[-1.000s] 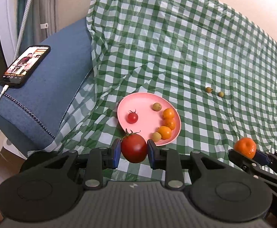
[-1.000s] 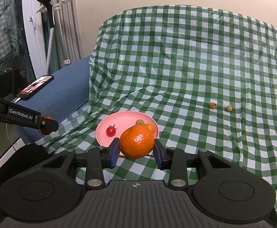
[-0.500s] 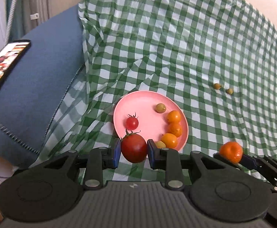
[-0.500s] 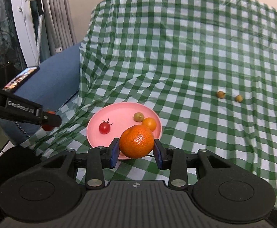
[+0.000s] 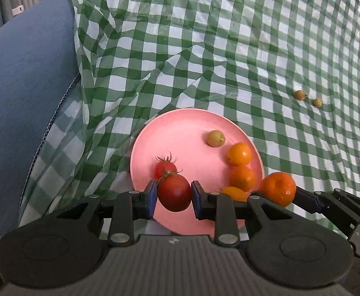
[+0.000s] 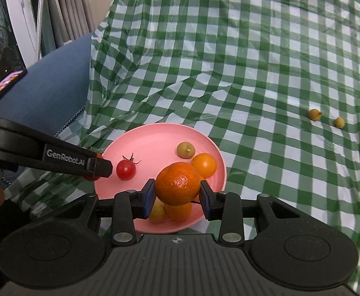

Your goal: Organize fruits

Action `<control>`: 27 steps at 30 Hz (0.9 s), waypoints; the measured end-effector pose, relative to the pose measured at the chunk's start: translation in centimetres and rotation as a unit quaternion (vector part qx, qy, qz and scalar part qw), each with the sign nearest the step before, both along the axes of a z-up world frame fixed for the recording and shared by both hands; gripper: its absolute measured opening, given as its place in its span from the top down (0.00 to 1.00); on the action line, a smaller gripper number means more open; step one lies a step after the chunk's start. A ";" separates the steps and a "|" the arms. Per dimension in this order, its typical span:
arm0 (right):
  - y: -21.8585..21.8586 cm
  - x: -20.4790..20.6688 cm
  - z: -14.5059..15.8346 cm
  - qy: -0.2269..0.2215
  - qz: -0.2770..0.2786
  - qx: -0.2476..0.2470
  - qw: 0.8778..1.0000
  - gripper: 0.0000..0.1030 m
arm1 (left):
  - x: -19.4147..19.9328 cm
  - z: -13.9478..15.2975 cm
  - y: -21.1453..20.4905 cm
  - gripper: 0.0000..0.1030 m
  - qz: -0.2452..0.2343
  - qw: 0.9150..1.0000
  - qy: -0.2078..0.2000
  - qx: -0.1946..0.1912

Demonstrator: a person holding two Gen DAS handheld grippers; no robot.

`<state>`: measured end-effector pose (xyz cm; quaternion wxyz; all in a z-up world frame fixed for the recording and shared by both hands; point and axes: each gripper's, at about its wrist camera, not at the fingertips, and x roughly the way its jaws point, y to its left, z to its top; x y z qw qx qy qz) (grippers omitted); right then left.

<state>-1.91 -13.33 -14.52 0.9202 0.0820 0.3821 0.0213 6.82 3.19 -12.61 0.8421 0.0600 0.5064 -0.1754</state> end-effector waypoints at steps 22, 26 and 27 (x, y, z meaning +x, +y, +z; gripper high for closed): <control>1.1 1.3 1.7 -0.030 0.019 -0.076 0.996 0.11 | 0.8 1.5 0.0 0.00 -0.019 0.996 -0.067 0.048; 1.2 -3.1 3.2 -0.025 -0.005 -0.053 0.998 0.07 | -3.4 3.2 1.5 0.00 0.000 0.995 -0.077 0.057; 1.2 -4.2 3.5 -0.022 -0.011 -0.048 0.999 0.07 | -4.6 3.5 2.1 0.00 0.009 0.995 -0.077 0.061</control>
